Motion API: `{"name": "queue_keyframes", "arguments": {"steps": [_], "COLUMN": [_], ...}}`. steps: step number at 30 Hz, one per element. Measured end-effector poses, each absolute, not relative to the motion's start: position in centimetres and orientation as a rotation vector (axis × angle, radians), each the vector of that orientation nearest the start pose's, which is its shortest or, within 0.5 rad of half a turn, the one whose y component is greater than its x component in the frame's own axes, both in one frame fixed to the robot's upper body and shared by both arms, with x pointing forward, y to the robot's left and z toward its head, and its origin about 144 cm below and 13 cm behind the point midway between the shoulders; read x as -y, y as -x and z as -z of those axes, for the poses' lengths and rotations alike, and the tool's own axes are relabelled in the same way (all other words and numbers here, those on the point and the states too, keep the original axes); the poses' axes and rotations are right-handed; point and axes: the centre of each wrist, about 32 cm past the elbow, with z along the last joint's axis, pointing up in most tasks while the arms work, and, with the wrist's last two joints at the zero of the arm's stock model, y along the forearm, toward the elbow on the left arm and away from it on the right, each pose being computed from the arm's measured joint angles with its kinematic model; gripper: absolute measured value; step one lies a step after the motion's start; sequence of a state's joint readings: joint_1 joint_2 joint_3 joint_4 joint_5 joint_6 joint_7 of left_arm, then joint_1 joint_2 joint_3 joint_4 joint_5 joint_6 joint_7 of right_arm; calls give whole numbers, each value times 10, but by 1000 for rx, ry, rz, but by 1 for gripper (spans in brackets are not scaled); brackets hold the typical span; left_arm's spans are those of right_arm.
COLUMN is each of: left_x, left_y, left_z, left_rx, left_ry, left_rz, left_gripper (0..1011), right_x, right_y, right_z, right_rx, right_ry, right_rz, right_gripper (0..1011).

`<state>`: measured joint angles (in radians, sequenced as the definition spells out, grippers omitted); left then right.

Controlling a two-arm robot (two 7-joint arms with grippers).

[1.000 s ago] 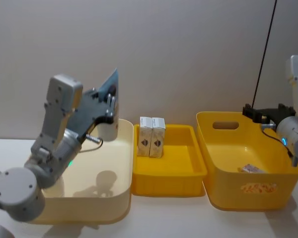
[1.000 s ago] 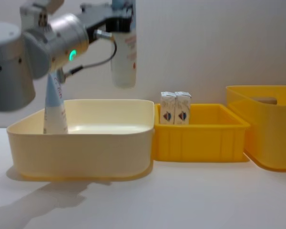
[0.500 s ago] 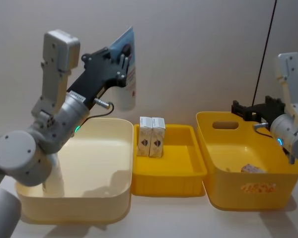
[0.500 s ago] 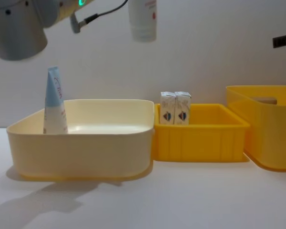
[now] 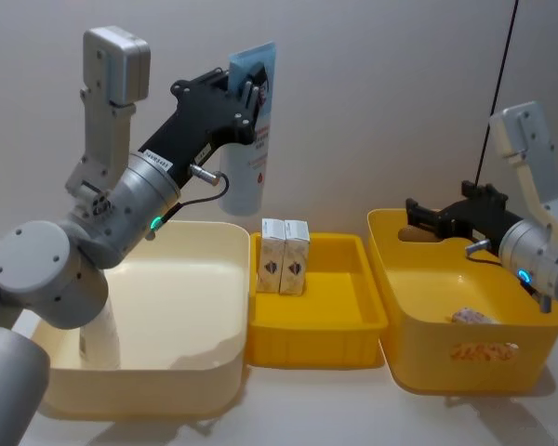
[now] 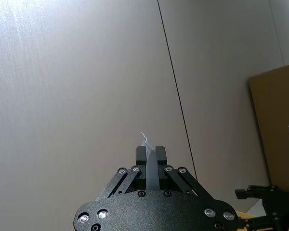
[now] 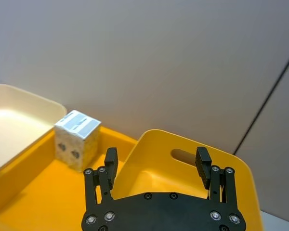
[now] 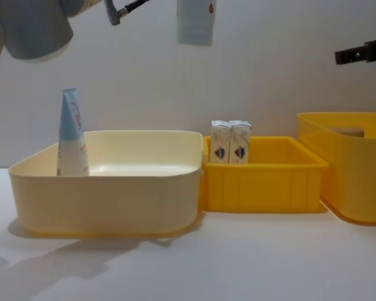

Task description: Bimanual collaborative sorting of washing and personal care products

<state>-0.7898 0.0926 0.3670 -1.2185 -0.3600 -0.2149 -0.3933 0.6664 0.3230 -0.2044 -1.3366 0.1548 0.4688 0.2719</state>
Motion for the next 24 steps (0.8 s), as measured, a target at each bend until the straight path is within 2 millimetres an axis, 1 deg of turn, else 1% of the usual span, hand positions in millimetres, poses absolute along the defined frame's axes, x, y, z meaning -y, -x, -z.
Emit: {"name": "queue_keyframes", "arguments": {"steps": [7, 11, 24], "left_x": [-154, -153, -152], "left_y": [-625, -623, -618], "left_z": [-1353, -1354, -1354], "left_rx": [410, 405, 396], "left_ry": [430, 432, 440], "left_rz": [-809, -806, -814], "left_gripper": [116, 116, 116], "right_x": [290, 288, 265], "right_y": [-605, -605, -604], "right_z": [-1336, -1335, -1336], "right_rx": [96, 98, 69], "right_ry": [263, 261, 220], "right_rz": [1168, 1131, 1016], "right_gripper": [1001, 1001, 1001]}}
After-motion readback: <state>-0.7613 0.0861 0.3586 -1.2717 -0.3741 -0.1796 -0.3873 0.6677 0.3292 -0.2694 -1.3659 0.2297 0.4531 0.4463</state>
